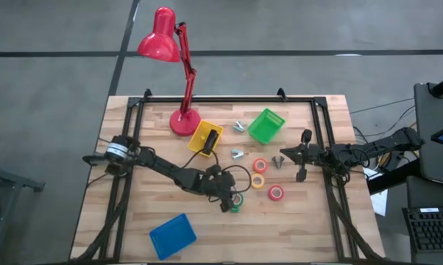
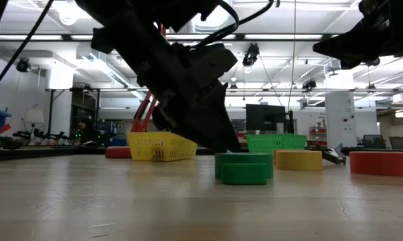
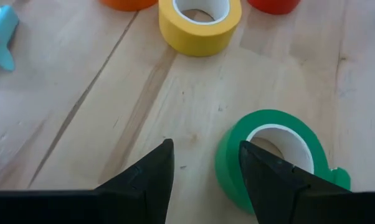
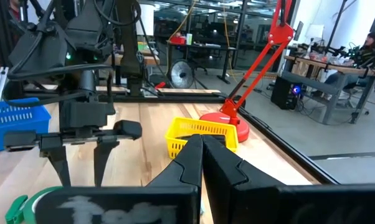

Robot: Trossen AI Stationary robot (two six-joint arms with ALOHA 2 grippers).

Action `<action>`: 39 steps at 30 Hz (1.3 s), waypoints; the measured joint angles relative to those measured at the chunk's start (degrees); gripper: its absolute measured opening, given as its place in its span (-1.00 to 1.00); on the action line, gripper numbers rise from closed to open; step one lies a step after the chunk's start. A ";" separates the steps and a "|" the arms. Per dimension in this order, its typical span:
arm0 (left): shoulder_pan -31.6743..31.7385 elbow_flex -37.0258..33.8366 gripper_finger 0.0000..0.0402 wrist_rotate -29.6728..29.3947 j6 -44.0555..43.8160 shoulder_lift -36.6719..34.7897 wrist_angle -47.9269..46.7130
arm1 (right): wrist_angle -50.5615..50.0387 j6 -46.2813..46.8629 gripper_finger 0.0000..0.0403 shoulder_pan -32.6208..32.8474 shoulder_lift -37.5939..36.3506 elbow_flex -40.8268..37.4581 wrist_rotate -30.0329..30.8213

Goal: Pick and place Stapler, Stapler remover, tape
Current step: Put the green stapler into the blue bin

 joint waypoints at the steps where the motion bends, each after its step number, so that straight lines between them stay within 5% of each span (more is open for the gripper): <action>1: 0.00 0.00 -0.08 -0.02 -0.08 0.08 0.00 | 0.02 -0.04 -0.96 0.01 0.00 0.00 0.00; 11: -0.87 -0.02 -0.09 -0.26 3.74 -0.87 0.97 | 0.02 -0.03 -0.96 -0.01 0.00 0.00 0.01; 25: -11.61 -0.09 -0.10 -1.22 12.13 -1.46 2.54 | 0.02 -0.01 -0.96 0.01 0.01 0.00 0.01; 39: -9.62 -0.13 -0.10 -0.03 11.65 1.67 4.36 | 0.02 0.00 -0.96 -0.01 0.00 0.00 0.01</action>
